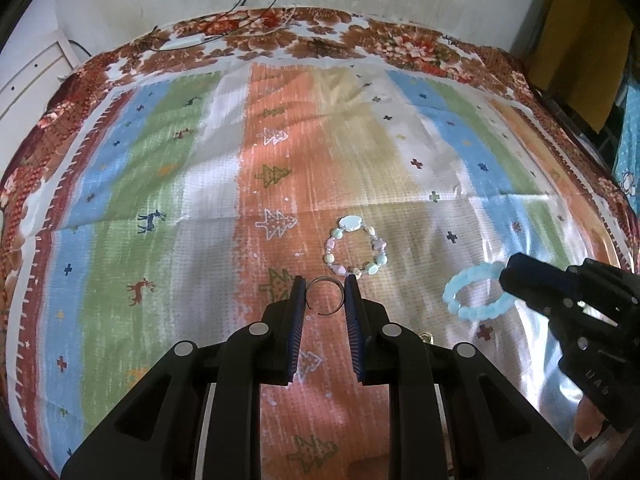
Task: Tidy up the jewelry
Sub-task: 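Lift the gold ring and light blue bracelet and carry both over the tin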
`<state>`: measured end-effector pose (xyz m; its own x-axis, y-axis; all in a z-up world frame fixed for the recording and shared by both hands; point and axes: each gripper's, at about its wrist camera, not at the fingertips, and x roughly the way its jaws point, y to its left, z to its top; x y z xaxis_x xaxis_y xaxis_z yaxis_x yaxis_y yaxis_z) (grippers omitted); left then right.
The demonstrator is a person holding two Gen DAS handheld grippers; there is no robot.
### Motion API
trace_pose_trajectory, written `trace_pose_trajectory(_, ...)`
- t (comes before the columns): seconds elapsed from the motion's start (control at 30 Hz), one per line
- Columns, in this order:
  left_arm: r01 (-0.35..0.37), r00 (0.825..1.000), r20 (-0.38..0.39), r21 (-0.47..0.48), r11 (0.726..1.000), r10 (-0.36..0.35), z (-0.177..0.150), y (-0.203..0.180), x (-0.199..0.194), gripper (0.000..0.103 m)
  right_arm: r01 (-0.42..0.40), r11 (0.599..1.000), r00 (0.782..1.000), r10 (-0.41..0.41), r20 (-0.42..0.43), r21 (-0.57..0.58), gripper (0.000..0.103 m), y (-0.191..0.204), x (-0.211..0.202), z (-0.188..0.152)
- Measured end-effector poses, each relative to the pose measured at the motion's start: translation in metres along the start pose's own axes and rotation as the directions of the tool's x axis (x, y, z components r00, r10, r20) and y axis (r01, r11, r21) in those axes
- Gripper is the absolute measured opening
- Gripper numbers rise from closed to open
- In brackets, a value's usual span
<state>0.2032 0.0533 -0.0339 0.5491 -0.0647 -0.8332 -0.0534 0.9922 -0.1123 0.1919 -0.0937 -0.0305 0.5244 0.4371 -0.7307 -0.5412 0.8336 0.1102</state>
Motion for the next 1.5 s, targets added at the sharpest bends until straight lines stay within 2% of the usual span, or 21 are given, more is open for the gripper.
trace_pose_trajectory(0.23,0.024,0.999,0.03,-0.001,1.0,-0.024,-0.006,-0.002,-0.017,0.019,-0.01,1.0,0.999,0.01,0.053,0.002,0.012,0.0,-0.019,0.001)
trace_pose_trajectory(0.8,0.072,0.992,0.102,0.023,0.997,-0.074,-0.033,-0.016,-0.06,0.019,-0.024,0.999,0.994,0.029,0.109,-0.041,0.012,0.017,-0.054,-0.013)
trace_pose_trajectory(1.5,0.102,0.985,0.13,0.08,0.992,-0.111,-0.079,-0.038,-0.093,0.019,-0.066,0.994,0.984,0.079,0.162,-0.084,0.012,0.043,-0.103,-0.04)
